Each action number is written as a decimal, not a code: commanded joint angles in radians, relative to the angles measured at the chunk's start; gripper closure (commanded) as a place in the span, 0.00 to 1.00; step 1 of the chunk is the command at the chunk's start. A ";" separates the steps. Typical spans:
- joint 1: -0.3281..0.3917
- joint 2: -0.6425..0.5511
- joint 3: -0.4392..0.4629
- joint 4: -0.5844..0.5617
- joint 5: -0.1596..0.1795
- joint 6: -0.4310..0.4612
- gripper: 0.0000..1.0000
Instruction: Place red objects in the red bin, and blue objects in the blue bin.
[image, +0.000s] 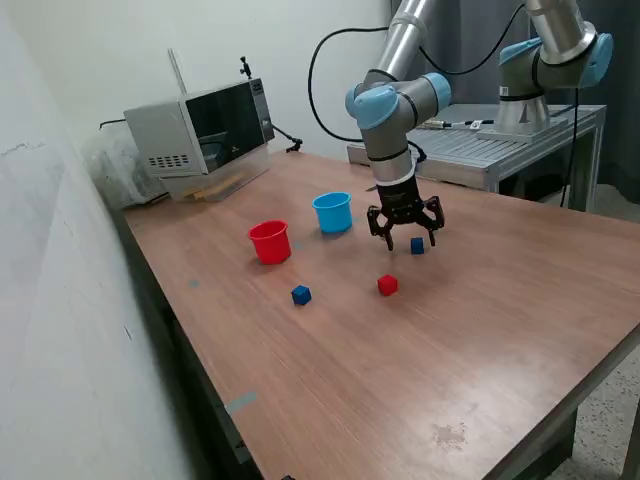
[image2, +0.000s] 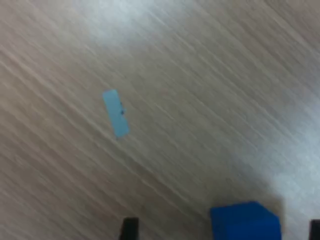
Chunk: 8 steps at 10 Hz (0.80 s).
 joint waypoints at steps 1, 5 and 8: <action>0.000 -0.002 0.001 0.001 -0.017 0.001 1.00; 0.000 -0.026 0.000 0.011 -0.028 0.009 1.00; -0.040 -0.148 0.000 0.014 -0.025 0.049 1.00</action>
